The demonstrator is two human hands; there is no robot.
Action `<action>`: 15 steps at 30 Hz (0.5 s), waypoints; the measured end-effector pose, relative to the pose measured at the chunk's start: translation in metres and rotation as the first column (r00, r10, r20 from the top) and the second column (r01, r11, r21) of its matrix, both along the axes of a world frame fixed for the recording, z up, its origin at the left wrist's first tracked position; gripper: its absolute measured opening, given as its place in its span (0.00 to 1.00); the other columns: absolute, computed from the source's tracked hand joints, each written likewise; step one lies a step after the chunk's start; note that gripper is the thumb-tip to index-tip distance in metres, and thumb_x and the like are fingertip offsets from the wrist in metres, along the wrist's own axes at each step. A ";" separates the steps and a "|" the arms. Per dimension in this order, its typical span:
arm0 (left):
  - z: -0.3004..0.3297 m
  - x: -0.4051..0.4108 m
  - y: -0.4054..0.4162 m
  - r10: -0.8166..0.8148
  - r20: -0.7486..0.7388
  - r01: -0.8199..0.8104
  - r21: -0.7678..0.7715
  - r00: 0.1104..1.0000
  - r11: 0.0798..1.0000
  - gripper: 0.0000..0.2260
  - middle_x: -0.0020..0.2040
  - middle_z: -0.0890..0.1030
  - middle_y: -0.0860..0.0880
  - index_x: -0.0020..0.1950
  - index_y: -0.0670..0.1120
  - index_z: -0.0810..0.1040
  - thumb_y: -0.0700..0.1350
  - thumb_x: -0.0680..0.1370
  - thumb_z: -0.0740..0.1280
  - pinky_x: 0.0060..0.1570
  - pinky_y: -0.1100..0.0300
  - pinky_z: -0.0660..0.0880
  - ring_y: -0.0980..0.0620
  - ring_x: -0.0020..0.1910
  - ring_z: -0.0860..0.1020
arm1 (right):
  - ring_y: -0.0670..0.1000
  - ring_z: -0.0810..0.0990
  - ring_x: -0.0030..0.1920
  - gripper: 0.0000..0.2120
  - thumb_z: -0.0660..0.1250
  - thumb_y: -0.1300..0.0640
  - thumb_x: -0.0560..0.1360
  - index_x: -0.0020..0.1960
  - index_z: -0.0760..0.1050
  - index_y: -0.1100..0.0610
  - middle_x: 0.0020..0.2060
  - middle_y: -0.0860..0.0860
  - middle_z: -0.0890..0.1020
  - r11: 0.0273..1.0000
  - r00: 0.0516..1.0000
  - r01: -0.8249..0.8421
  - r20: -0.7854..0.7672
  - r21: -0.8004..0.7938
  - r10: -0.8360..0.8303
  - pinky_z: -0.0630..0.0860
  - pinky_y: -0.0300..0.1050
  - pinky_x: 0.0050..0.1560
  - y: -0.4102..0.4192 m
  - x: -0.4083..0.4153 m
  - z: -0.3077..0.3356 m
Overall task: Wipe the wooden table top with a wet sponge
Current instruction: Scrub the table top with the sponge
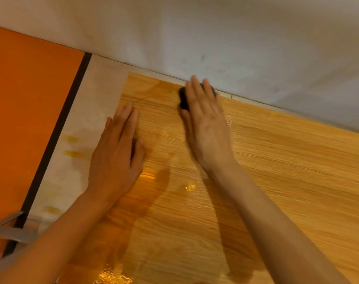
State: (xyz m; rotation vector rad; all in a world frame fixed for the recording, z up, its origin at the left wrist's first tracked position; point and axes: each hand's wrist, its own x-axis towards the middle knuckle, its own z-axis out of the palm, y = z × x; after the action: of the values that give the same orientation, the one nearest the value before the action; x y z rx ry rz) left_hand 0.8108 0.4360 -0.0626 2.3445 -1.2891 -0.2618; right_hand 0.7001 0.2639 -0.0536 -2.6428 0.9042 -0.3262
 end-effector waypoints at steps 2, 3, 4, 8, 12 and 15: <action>-0.002 0.000 0.000 0.001 0.019 -0.001 0.000 1.000 1.000 0.26 0.83 0.56 0.46 0.82 0.41 0.57 0.49 0.85 0.54 0.81 0.56 0.48 0.47 0.82 0.56 | 0.55 0.54 0.78 0.23 0.54 0.54 0.84 0.77 0.58 0.60 0.77 0.56 0.59 0.996 0.996 0.088 -0.016 -0.012 -0.088 0.51 0.54 0.78 -0.012 -0.039 0.002; -0.002 0.000 0.000 0.001 0.036 -0.001 -0.001 0.999 1.000 0.26 0.83 0.56 0.45 0.82 0.41 0.57 0.48 0.85 0.53 0.81 0.57 0.47 0.47 0.82 0.56 | 0.55 0.53 0.78 0.23 0.53 0.55 0.84 0.77 0.57 0.60 0.77 0.56 0.59 0.985 0.985 0.175 -0.005 0.005 -0.175 0.50 0.54 0.78 -0.012 -0.057 0.004; -0.003 0.000 -0.001 0.003 0.051 -0.003 -0.006 0.999 1.000 0.26 0.83 0.57 0.44 0.81 0.40 0.58 0.48 0.85 0.54 0.81 0.58 0.47 0.46 0.82 0.56 | 0.54 0.51 0.78 0.23 0.52 0.55 0.84 0.77 0.57 0.60 0.77 0.55 0.58 0.967 0.967 0.254 0.002 0.028 -0.254 0.49 0.54 0.78 -0.006 -0.069 0.007; -0.005 0.000 0.000 -0.006 0.068 0.010 -0.064 0.998 0.998 0.25 0.81 0.60 0.41 0.80 0.37 0.60 0.45 0.85 0.56 0.81 0.52 0.51 0.43 0.81 0.59 | 0.53 0.51 0.79 0.23 0.50 0.54 0.84 0.77 0.57 0.59 0.77 0.53 0.58 0.978 0.983 0.183 0.012 0.101 -0.185 0.44 0.51 0.78 0.059 -0.063 0.002; -0.006 -0.001 0.000 0.007 0.036 -0.006 -0.047 0.999 0.999 0.25 0.82 0.59 0.42 0.81 0.40 0.59 0.46 0.85 0.55 0.79 0.44 0.58 0.45 0.81 0.59 | 0.53 0.52 0.78 0.22 0.51 0.54 0.84 0.77 0.59 0.58 0.77 0.53 0.59 0.994 0.997 0.075 0.002 0.076 -0.076 0.46 0.51 0.78 0.037 -0.015 -0.004; -0.006 -0.001 -0.001 0.021 0.015 -0.020 -0.017 1.000 1.000 0.25 0.83 0.58 0.45 0.82 0.42 0.58 0.47 0.85 0.54 0.79 0.44 0.58 0.47 0.81 0.58 | 0.55 0.55 0.78 0.22 0.51 0.54 0.84 0.76 0.61 0.60 0.76 0.55 0.63 0.982 0.983 0.185 0.014 0.039 -0.185 0.48 0.52 0.78 -0.004 0.030 0.000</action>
State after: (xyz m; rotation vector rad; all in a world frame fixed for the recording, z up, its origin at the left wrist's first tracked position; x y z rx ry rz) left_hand 0.8097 0.4353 -0.0685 2.3486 -1.2686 -0.2263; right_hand 0.7297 0.2599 -0.0537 -2.5224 1.1421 -0.3728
